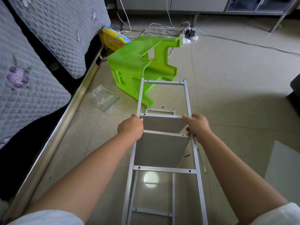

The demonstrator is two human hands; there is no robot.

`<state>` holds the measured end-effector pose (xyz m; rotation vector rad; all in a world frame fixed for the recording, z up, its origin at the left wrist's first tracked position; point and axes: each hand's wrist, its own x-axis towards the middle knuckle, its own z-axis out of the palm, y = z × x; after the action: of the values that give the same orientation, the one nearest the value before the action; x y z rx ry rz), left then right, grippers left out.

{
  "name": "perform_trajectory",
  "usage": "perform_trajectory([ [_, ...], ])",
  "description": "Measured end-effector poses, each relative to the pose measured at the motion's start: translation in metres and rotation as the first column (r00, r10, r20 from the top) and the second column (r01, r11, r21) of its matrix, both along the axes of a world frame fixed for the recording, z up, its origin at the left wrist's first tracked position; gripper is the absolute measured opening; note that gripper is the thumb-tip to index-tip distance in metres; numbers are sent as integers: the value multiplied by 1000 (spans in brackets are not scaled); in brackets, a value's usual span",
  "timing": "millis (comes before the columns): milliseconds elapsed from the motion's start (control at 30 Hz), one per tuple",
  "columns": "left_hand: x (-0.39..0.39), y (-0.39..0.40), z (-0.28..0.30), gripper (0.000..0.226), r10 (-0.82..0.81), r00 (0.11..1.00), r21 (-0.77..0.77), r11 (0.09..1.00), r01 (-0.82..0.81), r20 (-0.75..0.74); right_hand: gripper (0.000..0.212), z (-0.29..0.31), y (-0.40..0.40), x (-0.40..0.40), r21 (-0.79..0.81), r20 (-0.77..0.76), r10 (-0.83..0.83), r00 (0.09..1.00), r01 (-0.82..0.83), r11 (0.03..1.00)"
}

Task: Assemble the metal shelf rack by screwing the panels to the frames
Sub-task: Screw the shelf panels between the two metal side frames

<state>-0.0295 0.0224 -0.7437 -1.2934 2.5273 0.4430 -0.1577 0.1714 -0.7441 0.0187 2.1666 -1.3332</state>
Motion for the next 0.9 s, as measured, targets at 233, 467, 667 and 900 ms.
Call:
perform_trajectory([
  [233,-5,-3,-5,33,-8,999,-29,1000,9,44,26,1,-2,-5,39,-16,82,996,-82,996],
  [467,-10,-8,-4,31,-4,994,-36,999,8,107,31,-5,2,-4,110,-47,105,993,-100,989],
  [667,-7,-12,-9,53,-40,998,-45,998,38,-44,33,-1,2,-5,80,125,72,990,-82,993],
  [900,-14,-18,-21,56,121,970,157,984,-89,-211,34,6,-3,-12,39,184,33,982,-40,998],
])
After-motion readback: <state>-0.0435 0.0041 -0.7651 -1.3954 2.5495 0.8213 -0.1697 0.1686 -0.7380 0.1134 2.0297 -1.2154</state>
